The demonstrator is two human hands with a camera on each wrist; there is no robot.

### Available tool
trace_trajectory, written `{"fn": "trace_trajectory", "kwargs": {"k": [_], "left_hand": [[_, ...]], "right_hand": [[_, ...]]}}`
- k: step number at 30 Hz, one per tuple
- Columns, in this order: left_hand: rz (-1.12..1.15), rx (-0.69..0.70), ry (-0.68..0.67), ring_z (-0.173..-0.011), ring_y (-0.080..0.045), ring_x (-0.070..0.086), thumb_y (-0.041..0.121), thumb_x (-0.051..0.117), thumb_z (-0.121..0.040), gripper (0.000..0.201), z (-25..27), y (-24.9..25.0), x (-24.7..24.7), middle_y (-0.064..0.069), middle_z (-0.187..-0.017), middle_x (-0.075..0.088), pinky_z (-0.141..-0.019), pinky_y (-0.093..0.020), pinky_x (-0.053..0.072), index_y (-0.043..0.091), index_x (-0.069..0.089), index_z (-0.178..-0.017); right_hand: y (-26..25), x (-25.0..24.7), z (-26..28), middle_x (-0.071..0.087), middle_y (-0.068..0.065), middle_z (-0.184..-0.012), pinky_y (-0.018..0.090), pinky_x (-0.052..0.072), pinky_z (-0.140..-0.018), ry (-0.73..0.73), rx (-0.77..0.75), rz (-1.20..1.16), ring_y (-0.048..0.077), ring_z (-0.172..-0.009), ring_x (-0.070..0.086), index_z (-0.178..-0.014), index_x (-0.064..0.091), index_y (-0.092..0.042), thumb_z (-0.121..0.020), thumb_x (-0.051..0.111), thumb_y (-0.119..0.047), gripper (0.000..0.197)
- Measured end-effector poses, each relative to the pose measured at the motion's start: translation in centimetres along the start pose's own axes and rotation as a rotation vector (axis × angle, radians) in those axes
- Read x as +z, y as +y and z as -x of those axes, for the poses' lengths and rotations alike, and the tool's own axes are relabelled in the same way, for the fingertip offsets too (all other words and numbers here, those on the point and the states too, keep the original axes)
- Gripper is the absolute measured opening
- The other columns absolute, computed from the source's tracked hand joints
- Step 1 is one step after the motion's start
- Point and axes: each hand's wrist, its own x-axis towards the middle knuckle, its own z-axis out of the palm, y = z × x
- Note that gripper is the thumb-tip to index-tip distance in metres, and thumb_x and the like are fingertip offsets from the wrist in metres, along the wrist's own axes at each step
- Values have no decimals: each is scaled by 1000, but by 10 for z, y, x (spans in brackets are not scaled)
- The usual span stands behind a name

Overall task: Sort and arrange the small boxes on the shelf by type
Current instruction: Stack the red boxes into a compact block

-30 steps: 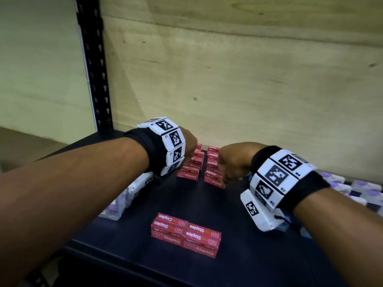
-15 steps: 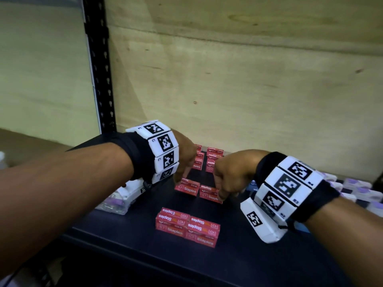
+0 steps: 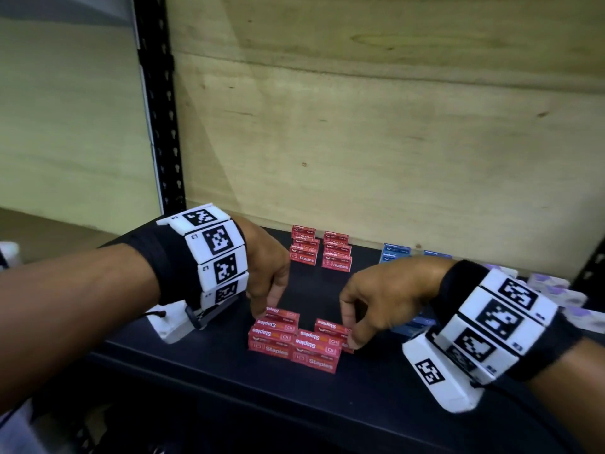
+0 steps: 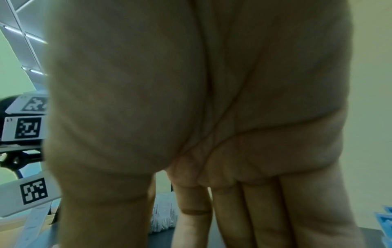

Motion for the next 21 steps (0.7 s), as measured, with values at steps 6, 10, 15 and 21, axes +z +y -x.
{"fn": "trace_trajectory", "kwargs": {"k": [6, 10, 15, 21], "left_hand": [[-13, 21, -51, -74, 8, 59, 6, 72, -83, 36, 9, -2, -1, 1, -115, 71, -75, -12, 47, 15, 68, -118], [-32, 40, -61, -106, -10, 62, 8, 69, -88, 36, 11, -3, 3, -1, -121, 68, -90, -24, 48, 18, 64, -122], [-57, 64, -48, -103, -5, 60, 15, 64, -93, 32, 14, -3, 6, 12, -109, 67, -95, -27, 46, 25, 63, -123], [-65, 77, -52, -105, -15, 64, 17, 60, -96, 28, 12, 0, 8, 8, -106, 69, -96, -34, 50, 28, 62, -121]], "right_hand": [[1, 1, 8, 69, -17, -103, 27, 49, -91, -31, -40, -23, 4, -96, 62, -106, 69, -34, -83, 74, -46, 26], [5, -2, 12, 68, -16, -109, 29, 47, -96, -67, -79, -51, 6, -102, 63, -117, 65, -35, -86, 74, -35, 33], [5, -1, 8, 67, -16, -115, 38, 47, -101, -68, -105, -52, 8, -107, 62, -117, 62, -42, -88, 71, -34, 31], [1, 0, 5, 65, -15, -117, 42, 46, -101, -68, -103, -23, 10, -108, 60, -116, 59, -48, -89, 69, -40, 29]]}}
